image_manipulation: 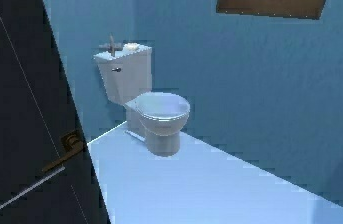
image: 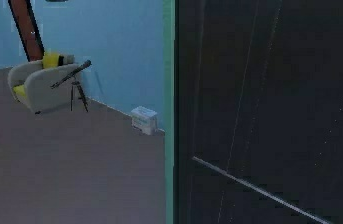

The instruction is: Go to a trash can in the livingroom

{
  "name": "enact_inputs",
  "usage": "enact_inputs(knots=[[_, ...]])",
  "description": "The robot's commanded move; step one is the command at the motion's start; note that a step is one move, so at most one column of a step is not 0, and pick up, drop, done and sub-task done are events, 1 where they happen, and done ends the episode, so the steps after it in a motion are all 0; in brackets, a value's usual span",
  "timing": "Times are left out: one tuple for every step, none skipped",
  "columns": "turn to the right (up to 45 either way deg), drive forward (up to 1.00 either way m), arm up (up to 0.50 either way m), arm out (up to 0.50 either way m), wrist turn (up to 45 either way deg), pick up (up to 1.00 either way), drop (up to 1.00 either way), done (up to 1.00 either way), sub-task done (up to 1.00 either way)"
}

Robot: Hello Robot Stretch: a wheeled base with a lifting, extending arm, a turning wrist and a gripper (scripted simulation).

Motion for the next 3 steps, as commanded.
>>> enact_inputs(knots=[[0.0, 0.25, 0.00, 0.00, 0.0, 0.00, 0.00, 0.00, 0.00], [-42.0, 0.00, 0.00, 0.00, 0.0, 0.00, 0.00, 0.00, 0.00], [-3.0, 0.00, 0.00, 0.00, 0.0, 0.00, 0.00, 0.00, 0.00]])
